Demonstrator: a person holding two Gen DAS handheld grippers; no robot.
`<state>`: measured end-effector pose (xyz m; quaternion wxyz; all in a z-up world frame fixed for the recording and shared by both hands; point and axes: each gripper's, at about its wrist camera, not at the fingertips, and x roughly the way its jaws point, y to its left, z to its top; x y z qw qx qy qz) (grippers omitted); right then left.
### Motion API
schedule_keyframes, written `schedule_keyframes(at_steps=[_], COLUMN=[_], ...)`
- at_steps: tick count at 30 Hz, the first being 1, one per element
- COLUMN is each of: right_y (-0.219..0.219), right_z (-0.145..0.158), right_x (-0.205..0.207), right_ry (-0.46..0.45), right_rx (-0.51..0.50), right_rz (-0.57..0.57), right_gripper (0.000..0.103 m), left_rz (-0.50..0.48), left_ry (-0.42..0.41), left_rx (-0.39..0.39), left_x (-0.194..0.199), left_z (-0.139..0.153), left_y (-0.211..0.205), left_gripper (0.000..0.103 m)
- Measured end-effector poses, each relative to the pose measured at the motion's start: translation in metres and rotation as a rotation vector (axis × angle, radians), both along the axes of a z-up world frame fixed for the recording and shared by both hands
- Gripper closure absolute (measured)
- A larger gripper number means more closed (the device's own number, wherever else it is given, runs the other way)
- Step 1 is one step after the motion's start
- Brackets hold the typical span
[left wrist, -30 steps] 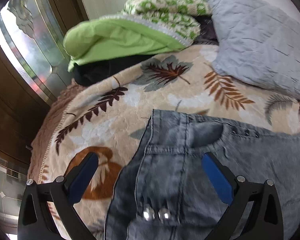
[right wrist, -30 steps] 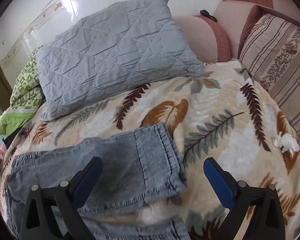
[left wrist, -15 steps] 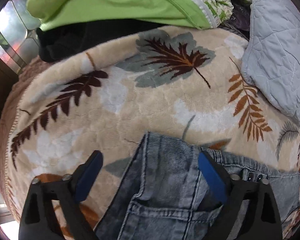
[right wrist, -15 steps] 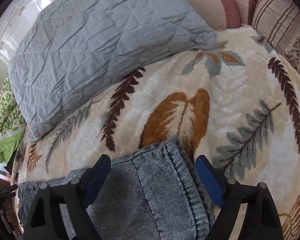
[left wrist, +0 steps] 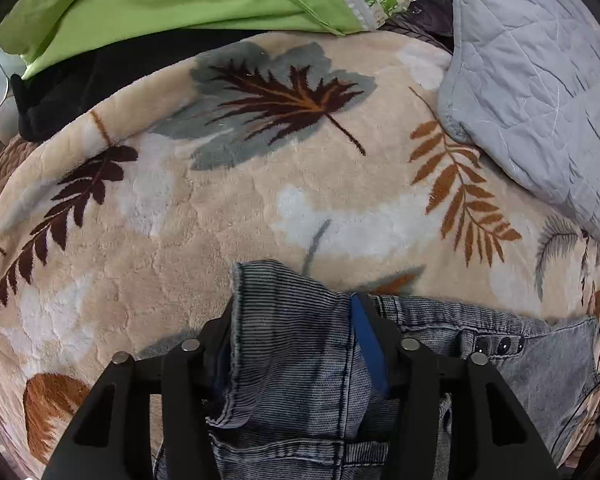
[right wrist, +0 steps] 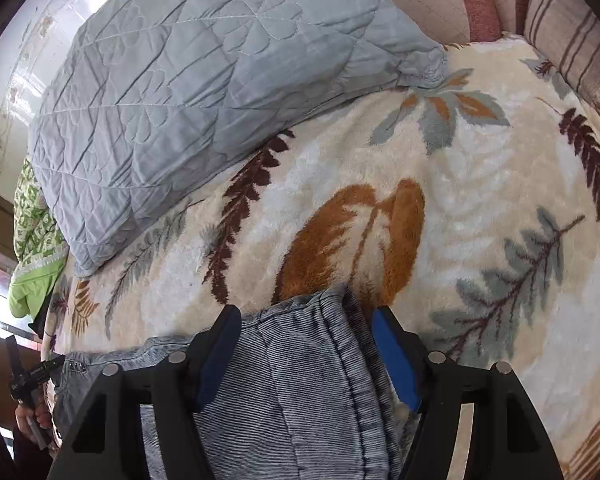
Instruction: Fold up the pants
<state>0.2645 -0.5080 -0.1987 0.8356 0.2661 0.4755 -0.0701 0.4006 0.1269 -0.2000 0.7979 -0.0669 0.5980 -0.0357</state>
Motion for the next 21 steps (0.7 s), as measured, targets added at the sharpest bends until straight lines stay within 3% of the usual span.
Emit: schedule_keyframes(at_steps=[1, 5, 6, 9, 10, 12, 13, 14, 18, 21], right_y=[0.0, 0.002, 0.005, 0.017, 0.024, 0.038, 0.041, 0.045, 0.061, 0.059], right_z=[-0.001, -0.011, -0.014, -0.025, -0.027, -0.025, -0.022, -0.019, 0.002, 0.025], right_x=[0.001, 0.012, 0.016, 0.027, 0.03, 0.032, 0.031, 0.03, 0.015, -0.007], right_ry=[0.004, 0.028, 0.035, 0.077, 0.094, 0.095, 0.086, 0.082, 0.032, -0.048], right_rx=[-0.01, -0.022, -0.036, -0.061, -0.104, -0.177, -0.169, -0.164, -0.24, -0.218], right_rz=[-0.001, 0.018, 0.024, 0.061, 0.073, 0.108, 0.127, 0.137, 0.144, 0.113], right_gripper=[0.032, 0.032, 0.032, 0.034, 0.039, 0.058, 0.077, 0.081, 0.089, 0.089], left_rz=[0.006, 0.022, 0.019, 0.021, 0.019, 0.018, 0.011, 0.001, 0.008, 0.015], left_ry=[0.005, 0.003, 0.0, 0.004, 0.003, 0.001, -0.011, -0.021, -0.097, -0.141], left_rx=[-0.018, -0.002, 0.012, 0.021, -0.003, -0.037, -0.024, -0.015, -0.051, -0.105], left_x=[0.003, 0.006, 0.006, 0.004, 0.002, -0.003, -0.005, -0.011, -0.029, -0.046], left_z=[0.0, -0.003, -0.005, -0.001, 0.0, 0.006, 0.01, 0.016, 0.045, 0.071], left_y=[-0.001, -0.002, -0.002, -0.006, -0.008, -0.009, -0.011, -0.014, -0.005, 0.008], left_gripper=[0.031, 0.031, 0.034, 0.057, 0.071, 0.08, 0.086, 0.086, 0.092, 0.092])
